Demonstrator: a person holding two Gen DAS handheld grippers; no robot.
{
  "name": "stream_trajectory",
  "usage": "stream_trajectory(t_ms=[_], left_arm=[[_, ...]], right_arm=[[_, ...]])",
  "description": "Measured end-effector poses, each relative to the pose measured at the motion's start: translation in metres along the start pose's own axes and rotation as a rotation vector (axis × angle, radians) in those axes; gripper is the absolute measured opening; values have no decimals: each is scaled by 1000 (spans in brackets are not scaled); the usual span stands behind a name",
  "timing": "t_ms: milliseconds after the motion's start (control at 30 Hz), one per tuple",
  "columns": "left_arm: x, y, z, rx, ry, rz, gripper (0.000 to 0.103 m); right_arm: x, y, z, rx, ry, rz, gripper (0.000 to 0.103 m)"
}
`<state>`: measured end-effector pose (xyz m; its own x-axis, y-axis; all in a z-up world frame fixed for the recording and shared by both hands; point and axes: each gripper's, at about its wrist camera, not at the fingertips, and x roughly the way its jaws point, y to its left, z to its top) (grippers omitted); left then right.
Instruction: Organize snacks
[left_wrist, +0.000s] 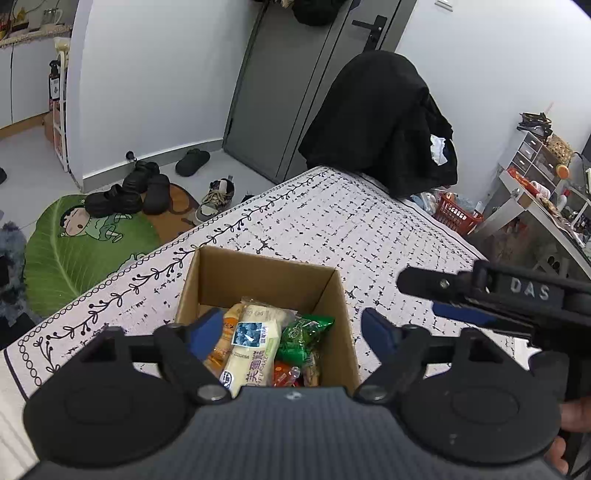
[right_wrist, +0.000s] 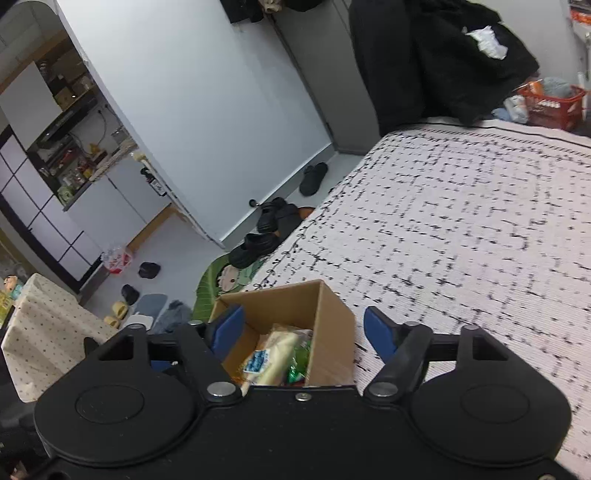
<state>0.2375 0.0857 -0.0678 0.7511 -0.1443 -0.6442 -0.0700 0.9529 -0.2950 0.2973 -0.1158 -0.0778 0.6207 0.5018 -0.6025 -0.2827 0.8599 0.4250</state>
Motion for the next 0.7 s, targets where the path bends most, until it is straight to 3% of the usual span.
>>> stream_trajectory(t_ms=[300,567,700], left_arm=[[-28,-10,0,2,-17,-6,91],[-59,-34,-3,51,-14,-8,95],[-79,-48,-9,69,-43,-3,103]], right_arm=[[-40,3,-10,-27,-23,-54,84],[-79,4,-16,-32,-62,-77,103],[-102,3,-15,-32,-77,-78,103]])
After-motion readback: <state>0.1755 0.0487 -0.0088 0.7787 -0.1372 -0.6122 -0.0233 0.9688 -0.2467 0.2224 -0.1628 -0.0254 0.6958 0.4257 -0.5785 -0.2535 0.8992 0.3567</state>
